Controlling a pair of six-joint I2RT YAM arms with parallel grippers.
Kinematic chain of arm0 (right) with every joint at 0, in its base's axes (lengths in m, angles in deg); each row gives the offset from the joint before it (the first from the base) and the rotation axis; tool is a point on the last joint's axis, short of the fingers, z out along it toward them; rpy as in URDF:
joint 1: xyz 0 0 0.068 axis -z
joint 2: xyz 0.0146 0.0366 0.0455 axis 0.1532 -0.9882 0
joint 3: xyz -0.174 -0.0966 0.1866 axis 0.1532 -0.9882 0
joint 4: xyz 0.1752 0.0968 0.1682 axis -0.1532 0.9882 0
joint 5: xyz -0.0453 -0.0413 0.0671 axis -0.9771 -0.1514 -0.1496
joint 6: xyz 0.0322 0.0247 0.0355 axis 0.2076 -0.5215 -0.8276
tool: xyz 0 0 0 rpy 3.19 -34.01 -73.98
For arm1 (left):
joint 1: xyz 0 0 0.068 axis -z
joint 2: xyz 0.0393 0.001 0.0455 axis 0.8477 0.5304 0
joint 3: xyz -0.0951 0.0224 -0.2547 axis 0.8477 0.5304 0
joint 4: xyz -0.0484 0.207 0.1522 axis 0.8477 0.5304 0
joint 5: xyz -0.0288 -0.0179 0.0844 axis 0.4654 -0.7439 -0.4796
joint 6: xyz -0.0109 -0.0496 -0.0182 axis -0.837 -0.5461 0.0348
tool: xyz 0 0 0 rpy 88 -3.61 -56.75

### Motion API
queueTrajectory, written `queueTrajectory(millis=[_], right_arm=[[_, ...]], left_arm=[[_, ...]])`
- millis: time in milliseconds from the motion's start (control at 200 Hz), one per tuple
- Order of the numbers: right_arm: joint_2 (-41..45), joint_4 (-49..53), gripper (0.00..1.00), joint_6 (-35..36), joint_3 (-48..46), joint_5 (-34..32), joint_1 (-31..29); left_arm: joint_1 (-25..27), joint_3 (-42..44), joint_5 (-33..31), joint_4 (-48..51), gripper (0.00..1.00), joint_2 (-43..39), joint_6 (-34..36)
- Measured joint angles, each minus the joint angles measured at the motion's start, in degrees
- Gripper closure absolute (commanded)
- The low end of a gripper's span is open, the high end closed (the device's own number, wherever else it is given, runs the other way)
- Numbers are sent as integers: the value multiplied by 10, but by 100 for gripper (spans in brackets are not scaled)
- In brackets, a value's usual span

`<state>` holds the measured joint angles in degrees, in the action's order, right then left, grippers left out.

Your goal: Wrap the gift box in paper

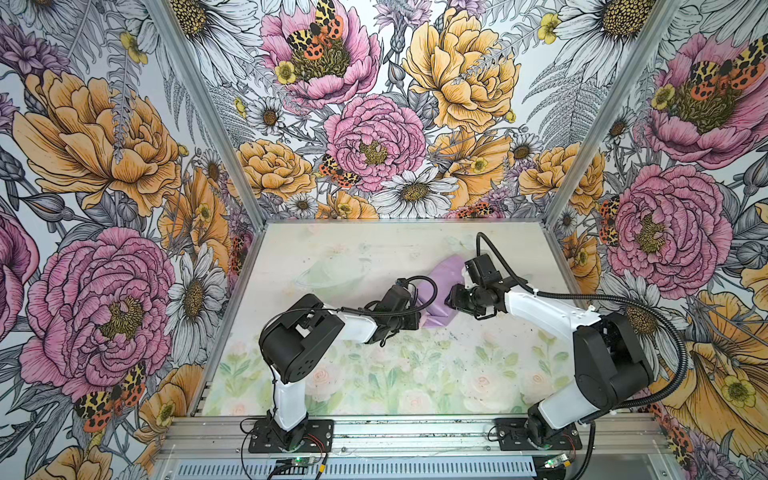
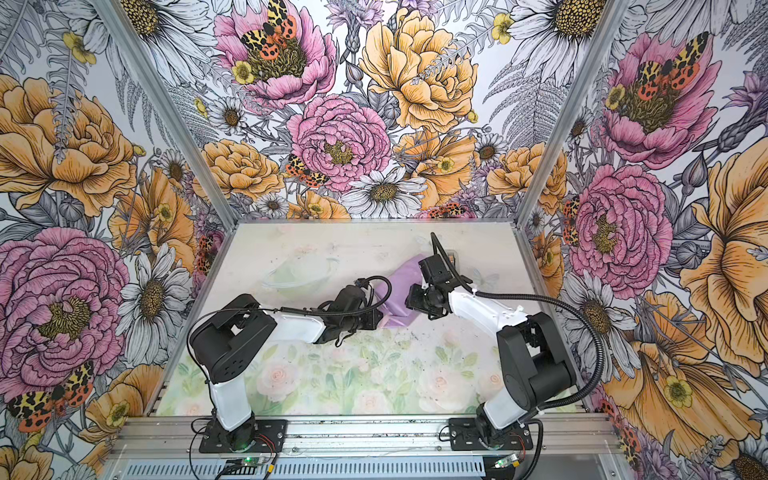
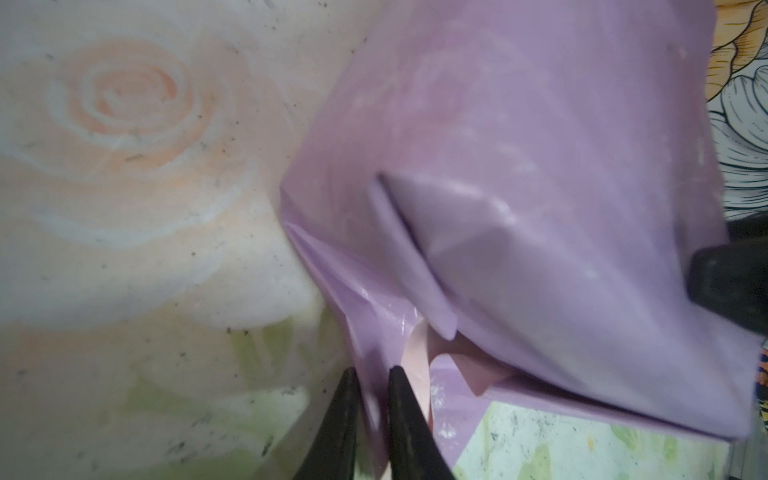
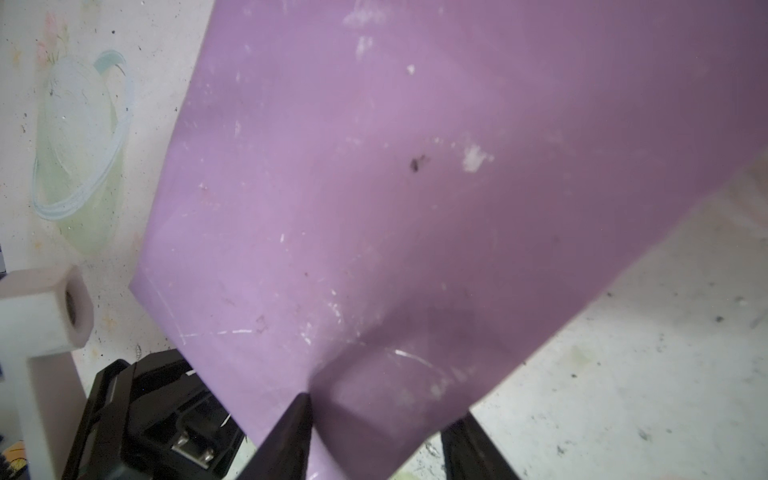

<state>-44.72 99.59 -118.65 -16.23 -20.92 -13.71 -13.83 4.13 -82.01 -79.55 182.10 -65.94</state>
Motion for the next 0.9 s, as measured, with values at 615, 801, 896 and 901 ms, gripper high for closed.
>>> queueTrajectory(millis=[615,801,896,901], right_arm=[[0,-1,49,0,0,1,0],[0,-1,49,0,-1,1,0],[1,-2,49,0,-2,1,0],[1,-2,49,0,-2,1,0]], left_arm=[[24,-39,-1,86,82,-3,54],[38,-36,-1,121,84,-18,67],[46,-35,-1,133,83,-23,78],[46,-35,-1,134,83,-24,79]])
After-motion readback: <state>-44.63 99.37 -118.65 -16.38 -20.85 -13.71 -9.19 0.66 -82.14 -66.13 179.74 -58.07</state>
